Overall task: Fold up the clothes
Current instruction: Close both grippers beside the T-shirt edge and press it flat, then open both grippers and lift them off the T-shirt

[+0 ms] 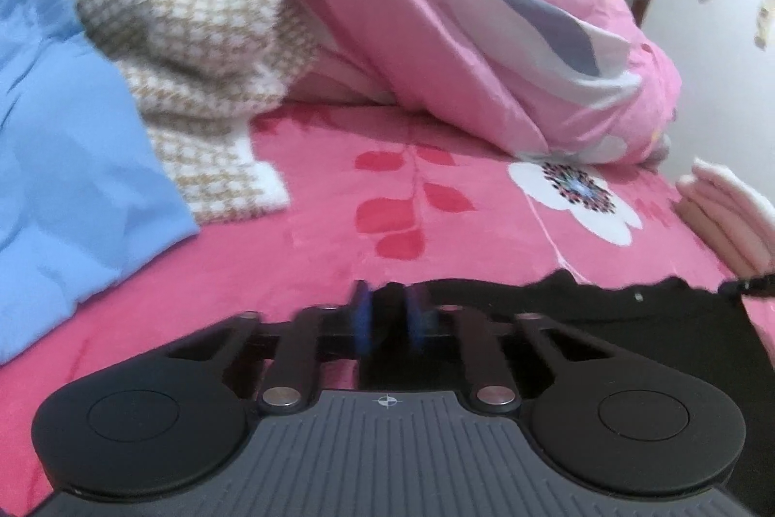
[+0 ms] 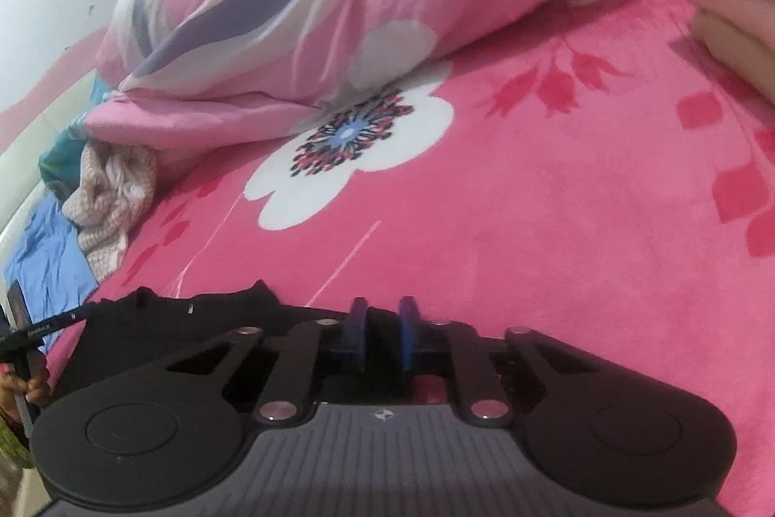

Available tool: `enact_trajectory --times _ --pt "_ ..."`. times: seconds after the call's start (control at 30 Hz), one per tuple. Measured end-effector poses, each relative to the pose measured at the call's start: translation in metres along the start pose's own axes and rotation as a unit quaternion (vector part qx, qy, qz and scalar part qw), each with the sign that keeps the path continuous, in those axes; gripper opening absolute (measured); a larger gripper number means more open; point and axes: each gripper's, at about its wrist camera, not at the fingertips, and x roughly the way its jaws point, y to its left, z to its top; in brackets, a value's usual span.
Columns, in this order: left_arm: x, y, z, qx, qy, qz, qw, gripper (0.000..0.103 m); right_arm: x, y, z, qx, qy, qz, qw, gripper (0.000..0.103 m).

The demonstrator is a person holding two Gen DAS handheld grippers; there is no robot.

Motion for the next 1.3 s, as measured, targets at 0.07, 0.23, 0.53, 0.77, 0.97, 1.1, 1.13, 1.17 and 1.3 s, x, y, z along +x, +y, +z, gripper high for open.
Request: enact_trajectory --times 0.07,0.23,0.53,0.77,0.97,1.1,1.13,1.17,1.3 --pt "-0.002 -0.004 -0.002 0.003 -0.010 0.017 0.9998 0.002 -0.005 0.004 -0.002 -0.007 -0.012 0.001 1.000 0.006" --pt "-0.022 -0.013 0.003 0.005 -0.058 0.031 0.9978 0.002 -0.021 0.014 -0.003 -0.023 -0.050 -0.007 0.998 0.004" --pt "-0.030 -0.022 0.021 0.018 -0.092 0.047 0.9945 0.002 -0.039 0.019 0.007 -0.032 -0.096 -0.016 0.995 0.004" --pt "-0.011 -0.016 0.022 0.014 -0.081 0.057 0.9950 0.002 -0.022 0.010 0.015 -0.020 -0.094 -0.022 0.995 0.004" --pt "0.013 -0.004 0.013 0.012 -0.035 0.077 0.9963 0.002 -0.002 0.001 0.015 -0.017 -0.075 -0.024 0.997 0.004" --pt "0.026 0.005 0.009 -0.007 0.006 0.075 0.9971 0.007 0.016 -0.009 0.011 -0.004 -0.053 -0.025 0.998 0.004" --pt "0.026 0.007 0.010 -0.015 0.010 0.073 0.9972 0.010 0.022 -0.013 0.010 0.004 -0.042 -0.029 0.999 0.005" --pt "0.024 0.009 0.011 -0.023 0.013 0.070 0.9972 0.018 0.026 -0.017 0.009 0.015 -0.033 -0.035 0.999 0.006" --pt "0.009 0.016 0.015 -0.054 0.017 0.079 0.9953 0.040 0.013 -0.032 0.007 0.076 -0.039 -0.015 0.996 0.025"
